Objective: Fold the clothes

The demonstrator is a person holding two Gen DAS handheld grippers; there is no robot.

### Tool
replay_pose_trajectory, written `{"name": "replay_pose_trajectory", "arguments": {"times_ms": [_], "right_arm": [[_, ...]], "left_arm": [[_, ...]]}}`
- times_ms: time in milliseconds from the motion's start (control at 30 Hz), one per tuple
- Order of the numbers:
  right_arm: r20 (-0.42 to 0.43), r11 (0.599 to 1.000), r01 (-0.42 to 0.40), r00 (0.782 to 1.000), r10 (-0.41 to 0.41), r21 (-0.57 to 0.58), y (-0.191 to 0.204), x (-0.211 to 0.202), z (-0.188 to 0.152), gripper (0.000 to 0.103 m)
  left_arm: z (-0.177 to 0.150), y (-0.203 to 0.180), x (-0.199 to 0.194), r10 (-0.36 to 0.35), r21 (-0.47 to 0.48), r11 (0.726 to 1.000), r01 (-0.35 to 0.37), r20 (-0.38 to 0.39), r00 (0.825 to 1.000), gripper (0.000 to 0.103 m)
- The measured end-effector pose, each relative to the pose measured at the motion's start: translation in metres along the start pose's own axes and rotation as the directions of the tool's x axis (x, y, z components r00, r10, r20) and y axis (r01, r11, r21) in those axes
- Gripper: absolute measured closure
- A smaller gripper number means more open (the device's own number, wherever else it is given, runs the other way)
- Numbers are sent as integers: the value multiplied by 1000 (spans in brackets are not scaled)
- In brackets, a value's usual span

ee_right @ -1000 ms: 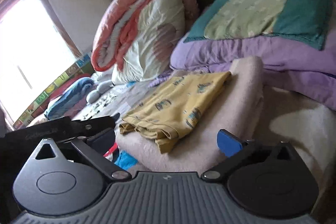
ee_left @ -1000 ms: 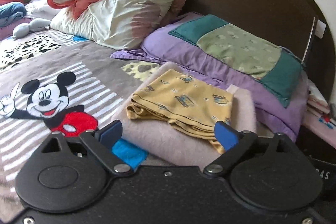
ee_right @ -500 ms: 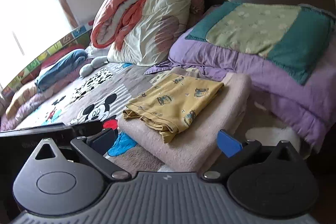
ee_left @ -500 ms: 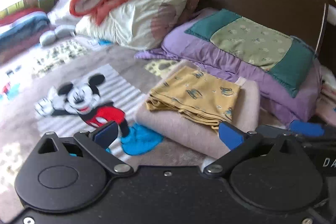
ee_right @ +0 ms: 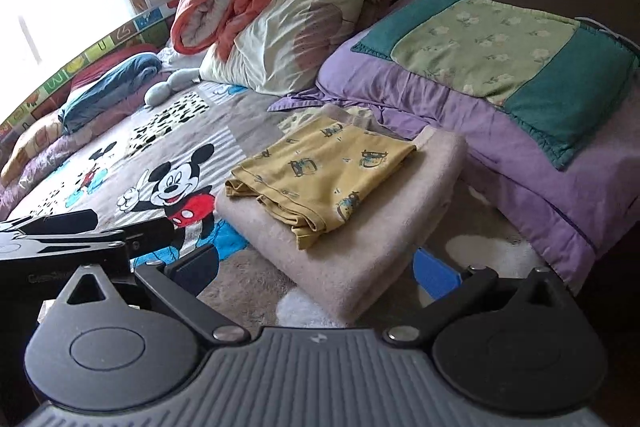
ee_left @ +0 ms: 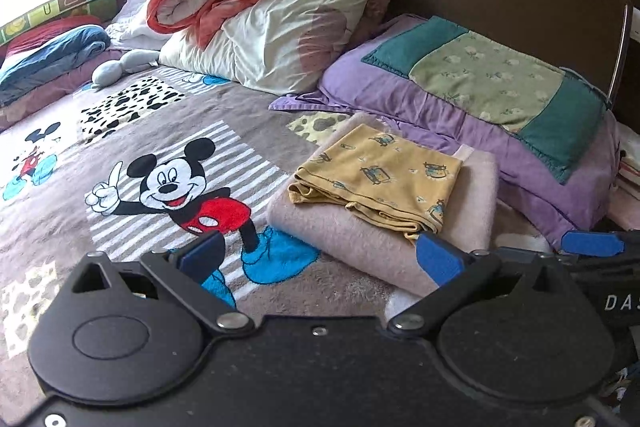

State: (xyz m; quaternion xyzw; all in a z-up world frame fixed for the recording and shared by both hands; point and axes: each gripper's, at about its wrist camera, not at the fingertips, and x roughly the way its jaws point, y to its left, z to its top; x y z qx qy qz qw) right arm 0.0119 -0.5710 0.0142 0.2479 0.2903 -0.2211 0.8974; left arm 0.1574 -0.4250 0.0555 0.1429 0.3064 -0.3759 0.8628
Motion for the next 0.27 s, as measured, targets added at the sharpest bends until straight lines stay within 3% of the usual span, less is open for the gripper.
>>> {"name": "replay_pose_trajectory", "arguments": {"times_ms": [167,267], "right_arm": [[-2,1000,9,1000,-9,-20,3,-6,2,0],[-13,1000,-5,1000,5,-26,3,-8,2,0]], "left_arm": [[-1,3,-6,-17,-15,1000,17,-3,1000,0],[-4,4,-11,-55,-10,998,55,11,998,9]]}}
